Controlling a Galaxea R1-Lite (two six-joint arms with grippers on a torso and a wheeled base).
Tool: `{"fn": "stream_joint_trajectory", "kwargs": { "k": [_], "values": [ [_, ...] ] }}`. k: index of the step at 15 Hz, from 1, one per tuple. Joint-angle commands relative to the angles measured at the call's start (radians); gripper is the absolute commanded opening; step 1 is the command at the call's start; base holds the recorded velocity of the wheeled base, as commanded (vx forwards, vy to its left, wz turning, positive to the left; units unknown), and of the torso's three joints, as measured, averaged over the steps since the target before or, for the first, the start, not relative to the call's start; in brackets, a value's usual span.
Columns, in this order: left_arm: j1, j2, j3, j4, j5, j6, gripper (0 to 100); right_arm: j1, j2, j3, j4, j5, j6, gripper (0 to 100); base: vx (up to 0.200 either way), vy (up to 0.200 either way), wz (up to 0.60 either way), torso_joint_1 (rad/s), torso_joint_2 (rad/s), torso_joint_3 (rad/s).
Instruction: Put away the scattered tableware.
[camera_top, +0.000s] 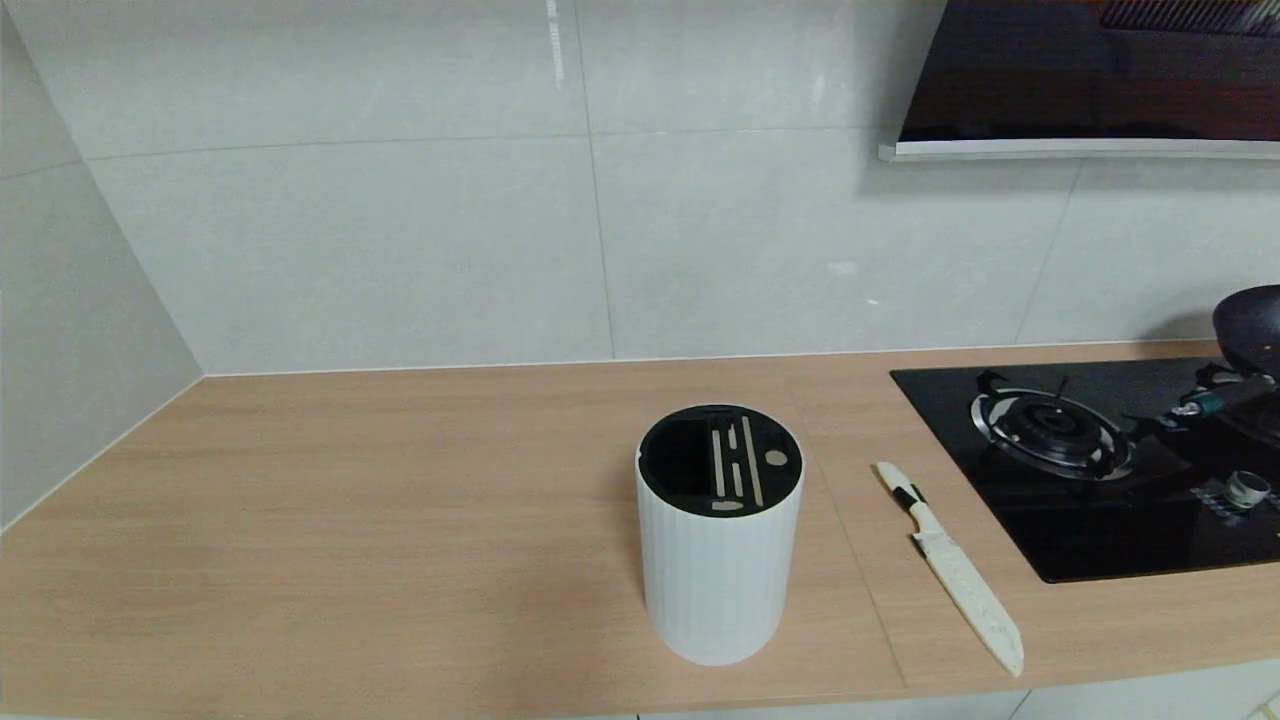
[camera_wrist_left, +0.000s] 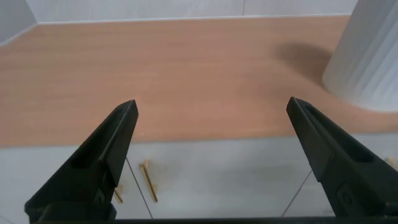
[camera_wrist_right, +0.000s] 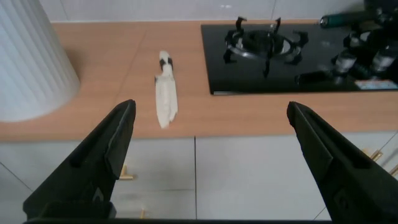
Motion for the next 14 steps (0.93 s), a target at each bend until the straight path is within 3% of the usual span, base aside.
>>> {"fn": "stream_joint_trajectory", "kwargs": {
  "k": [1, 7, 14],
  "values": [
    [0.0, 0.002, 0.0, 0.0, 0.0, -0.001, 100, 0.0, 0.002, 0.0, -0.001, 0.0, -0.002, 100, 0.0, 0.0, 0.0, 0.261, -0.53, -0.271],
    [0.0, 0.002, 0.0, 0.0, 0.0, 0.0, 100, -0.001, 0.002, 0.0, -0.001, 0.001, 0.0, 100, 0.0, 0.0, 0.0, 0.197, -0.4, -0.209],
    [0.0, 0.002, 0.0, 0.0, 0.0, 0.002, 100, -0.001, 0.002, 0.0, -0.001, 0.004, -0.003, 100, 0.0, 0.0, 0.0, 0.007, -0.02, -0.009]
  ]
}}
